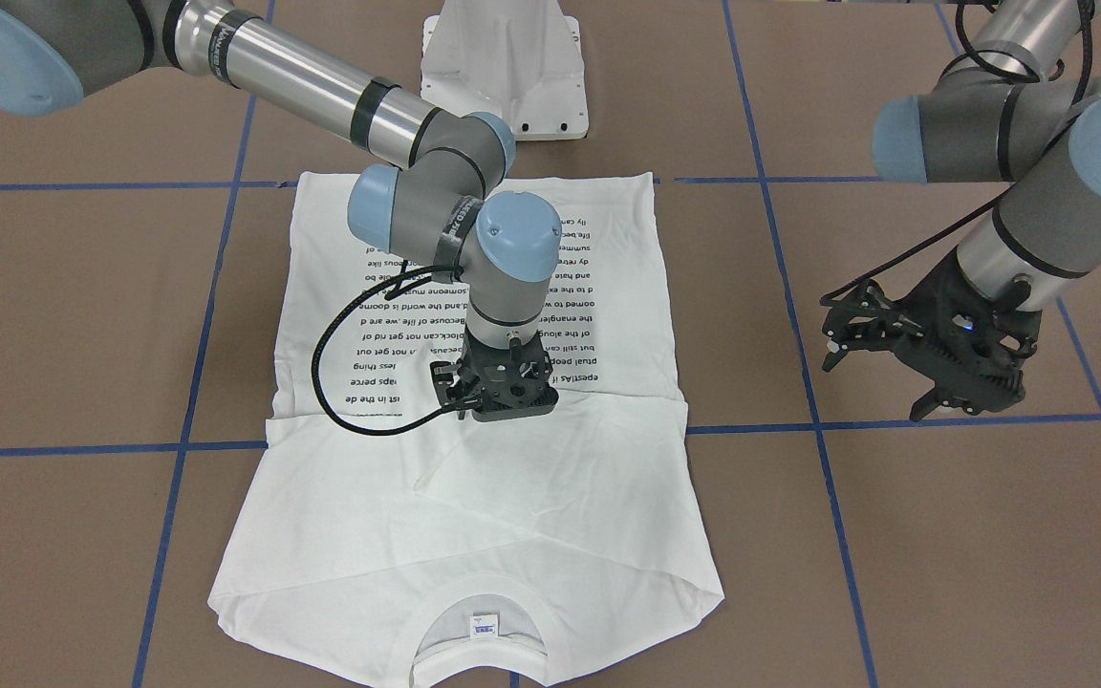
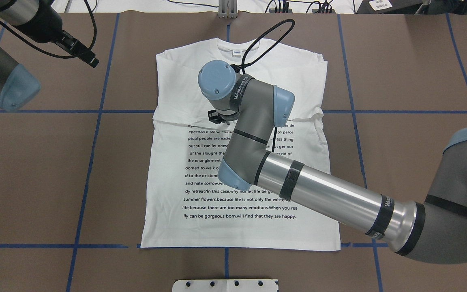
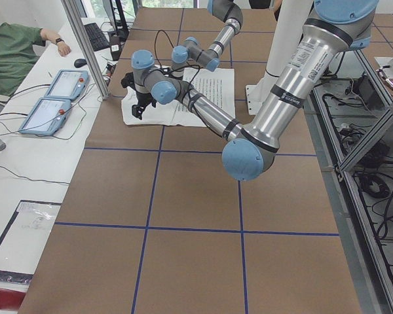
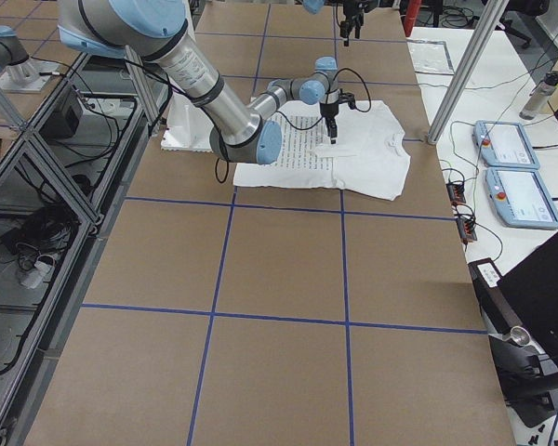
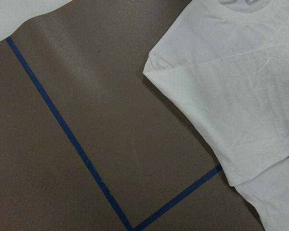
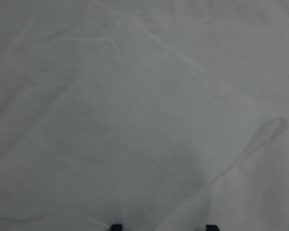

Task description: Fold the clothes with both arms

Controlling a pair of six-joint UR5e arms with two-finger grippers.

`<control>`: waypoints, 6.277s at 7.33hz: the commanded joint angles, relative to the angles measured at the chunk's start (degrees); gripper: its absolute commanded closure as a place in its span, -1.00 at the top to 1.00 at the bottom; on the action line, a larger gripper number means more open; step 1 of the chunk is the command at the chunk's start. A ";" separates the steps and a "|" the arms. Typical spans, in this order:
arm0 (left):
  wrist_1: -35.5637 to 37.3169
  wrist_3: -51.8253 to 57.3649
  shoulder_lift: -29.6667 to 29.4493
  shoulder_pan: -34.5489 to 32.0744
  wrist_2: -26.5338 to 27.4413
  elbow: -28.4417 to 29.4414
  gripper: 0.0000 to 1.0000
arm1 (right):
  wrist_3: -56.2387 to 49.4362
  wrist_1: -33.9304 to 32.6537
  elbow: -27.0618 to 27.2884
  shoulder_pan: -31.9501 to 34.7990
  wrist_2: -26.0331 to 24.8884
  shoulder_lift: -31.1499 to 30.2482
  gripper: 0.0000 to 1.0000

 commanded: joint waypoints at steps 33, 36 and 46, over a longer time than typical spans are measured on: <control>-0.16 -0.70 0.03 0.35 0.00 -0.41 1.00 | -12.91 -7.73 18.54 8.50 -0.09 -17.05 0.47; 0.02 -3.92 -0.05 0.26 0.09 -1.19 1.00 | -12.91 -7.29 19.50 10.69 5.75 -16.44 1.00; -32.41 -62.71 27.89 34.22 23.59 -21.68 1.00 | 28.74 20.70 60.55 -14.85 -6.03 -59.48 1.00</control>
